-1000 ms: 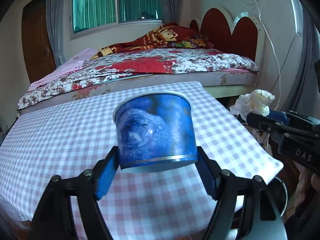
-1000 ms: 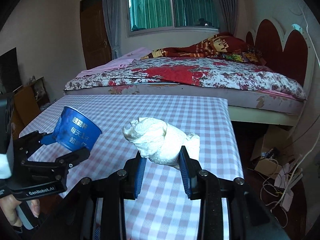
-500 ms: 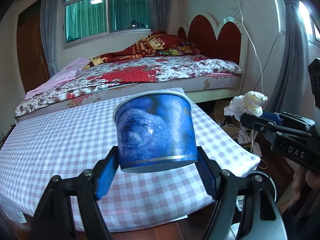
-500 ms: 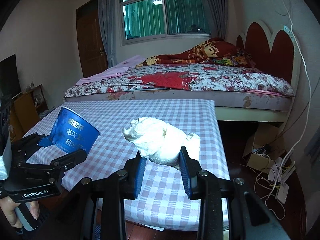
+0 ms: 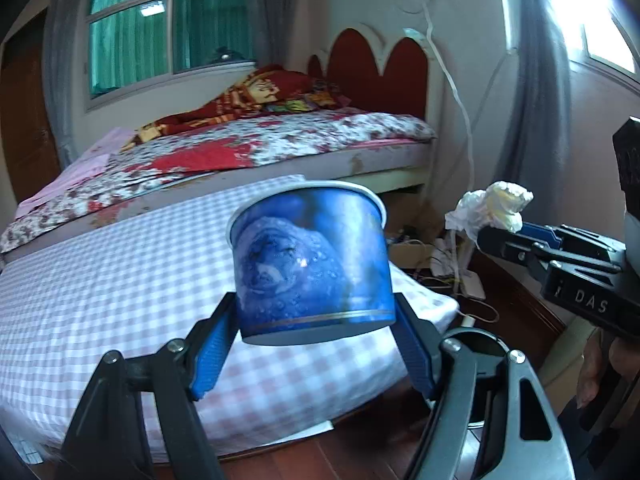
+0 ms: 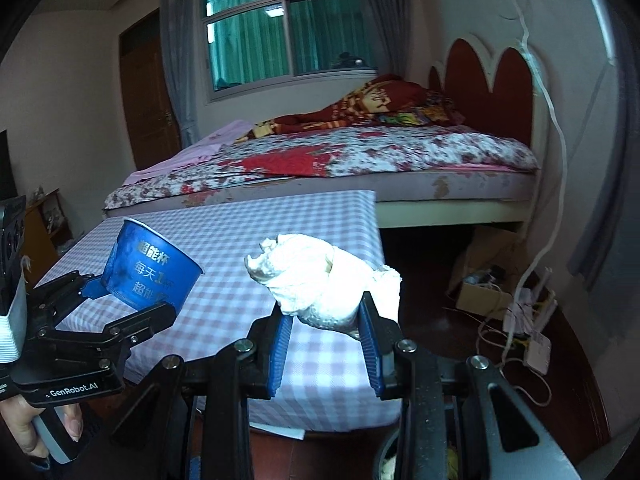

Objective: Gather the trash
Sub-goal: 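Lift the blue cup and white tissue and carry them over the bucket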

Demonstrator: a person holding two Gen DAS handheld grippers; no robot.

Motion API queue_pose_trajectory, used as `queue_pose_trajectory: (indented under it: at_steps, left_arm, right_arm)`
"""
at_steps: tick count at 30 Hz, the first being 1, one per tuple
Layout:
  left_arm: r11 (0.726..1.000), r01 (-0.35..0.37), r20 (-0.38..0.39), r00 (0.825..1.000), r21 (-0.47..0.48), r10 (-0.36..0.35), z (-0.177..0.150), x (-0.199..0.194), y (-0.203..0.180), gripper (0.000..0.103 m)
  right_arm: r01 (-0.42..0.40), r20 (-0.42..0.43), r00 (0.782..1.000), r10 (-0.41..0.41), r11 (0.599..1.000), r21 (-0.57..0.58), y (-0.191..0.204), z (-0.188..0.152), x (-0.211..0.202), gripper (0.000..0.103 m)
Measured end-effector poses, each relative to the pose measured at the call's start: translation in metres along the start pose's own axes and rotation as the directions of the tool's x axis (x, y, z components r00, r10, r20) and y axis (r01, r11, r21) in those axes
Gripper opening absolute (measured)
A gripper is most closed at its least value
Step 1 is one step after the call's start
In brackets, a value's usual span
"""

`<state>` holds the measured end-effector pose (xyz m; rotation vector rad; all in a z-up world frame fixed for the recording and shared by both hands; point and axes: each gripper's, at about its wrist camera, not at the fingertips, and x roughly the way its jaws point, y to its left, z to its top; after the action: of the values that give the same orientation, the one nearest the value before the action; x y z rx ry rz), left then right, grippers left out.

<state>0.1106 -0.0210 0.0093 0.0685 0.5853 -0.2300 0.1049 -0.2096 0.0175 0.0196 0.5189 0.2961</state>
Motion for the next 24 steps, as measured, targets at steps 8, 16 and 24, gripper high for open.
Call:
queue_pose_trajectory:
  at_steps: [8, 16, 24]
  left_arm:
    - [0.995, 0.087, -0.029, 0.996, 0.049, -0.085, -0.014, 0.002, -0.047, 0.075]
    - [0.981, 0.173, -0.088, 0.982, 0.086, -0.166, -0.03, 0.015, -0.092, 0.075]
    - [0.958, 0.261, -0.159, 0.957, 0.116, -0.241, -0.051, 0.031, -0.136, 0.075]
  right_arm:
    - [0.061, -0.011, 0.998, -0.06, 0.997, 0.054, -0.038, -0.023, -0.03, 0.034]
    - [0.124, -0.053, 0.992, -0.118, 0.986, 0.113, -0.081, -0.055, -0.046, 0.034]
    - [0.176, -0.116, 0.981, -0.158, 0.971, 0.161, -0.116, -0.091, -0.056, 0.034]
